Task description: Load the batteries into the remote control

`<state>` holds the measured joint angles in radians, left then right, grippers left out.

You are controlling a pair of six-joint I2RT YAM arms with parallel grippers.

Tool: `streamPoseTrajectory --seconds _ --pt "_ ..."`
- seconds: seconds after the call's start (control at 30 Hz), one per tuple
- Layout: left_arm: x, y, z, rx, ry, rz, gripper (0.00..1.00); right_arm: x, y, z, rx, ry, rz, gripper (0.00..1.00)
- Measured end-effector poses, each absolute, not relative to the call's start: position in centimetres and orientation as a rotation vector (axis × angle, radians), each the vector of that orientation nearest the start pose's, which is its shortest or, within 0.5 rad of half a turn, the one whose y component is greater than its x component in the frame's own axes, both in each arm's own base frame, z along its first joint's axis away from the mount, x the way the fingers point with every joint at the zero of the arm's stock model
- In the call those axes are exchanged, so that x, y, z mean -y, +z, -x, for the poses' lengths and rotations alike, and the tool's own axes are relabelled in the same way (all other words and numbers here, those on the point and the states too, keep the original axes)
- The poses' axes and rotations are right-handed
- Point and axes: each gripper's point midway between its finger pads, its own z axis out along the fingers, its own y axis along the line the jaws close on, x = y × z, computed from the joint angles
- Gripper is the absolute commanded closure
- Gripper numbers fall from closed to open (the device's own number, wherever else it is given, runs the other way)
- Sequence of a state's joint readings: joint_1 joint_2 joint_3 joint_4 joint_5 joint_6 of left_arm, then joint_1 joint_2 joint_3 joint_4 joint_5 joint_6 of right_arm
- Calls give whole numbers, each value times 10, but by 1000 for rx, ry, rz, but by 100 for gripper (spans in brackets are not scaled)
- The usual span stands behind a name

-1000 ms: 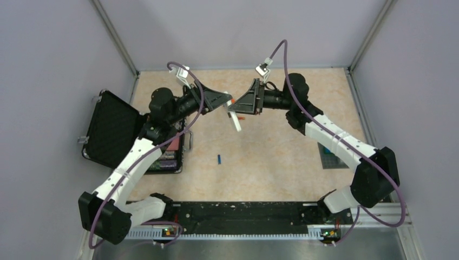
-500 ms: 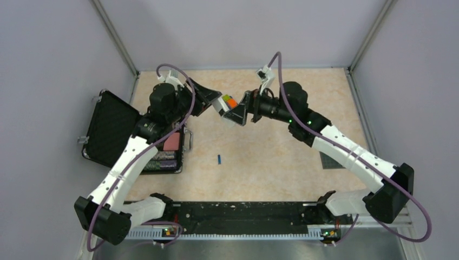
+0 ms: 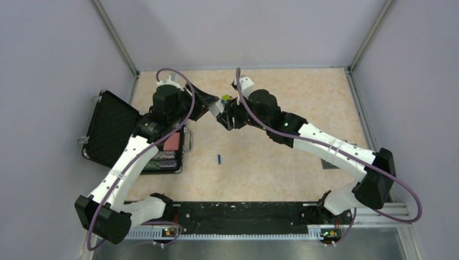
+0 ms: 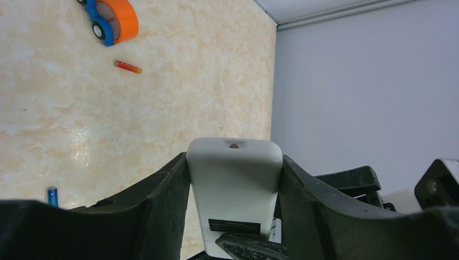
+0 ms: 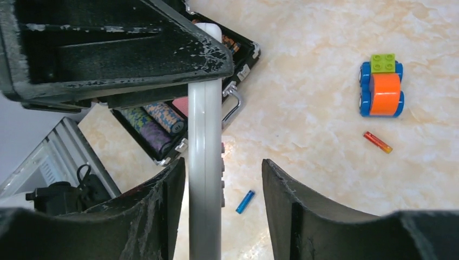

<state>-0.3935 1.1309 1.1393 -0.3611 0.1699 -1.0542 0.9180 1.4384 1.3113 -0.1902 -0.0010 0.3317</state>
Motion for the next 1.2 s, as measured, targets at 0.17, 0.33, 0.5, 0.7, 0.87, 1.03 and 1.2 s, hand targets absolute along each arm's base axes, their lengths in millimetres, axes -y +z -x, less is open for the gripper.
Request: streamPoseTrajectory --seconds 0.17,0.33,0.5,0.7,0.87,1.03,1.2 --pt "201 310 -318 -2015 -1084 572 83 -376 285 -273 -1903 824 548 83" --pt "201 311 -319 -2002 -1095 548 25 -379 288 -272 -1893 842 541 85" --pt "202 309 -308 -1984 -1099 416 16 -376 290 -274 -1906 918 546 87" --pt "199 349 -286 -1881 -1116 153 15 -351 312 -280 -1887 1112 572 87" --pt "214 400 -263 -1756 -1176 -159 15 -350 351 -254 -1793 1324 720 85" --pt "219 418 -241 -1686 -1173 -390 16 -347 373 -240 -1732 1377 812 85" --pt "219 422 -226 -1669 -1145 -524 16 -344 382 -224 -1703 1419 895 85"
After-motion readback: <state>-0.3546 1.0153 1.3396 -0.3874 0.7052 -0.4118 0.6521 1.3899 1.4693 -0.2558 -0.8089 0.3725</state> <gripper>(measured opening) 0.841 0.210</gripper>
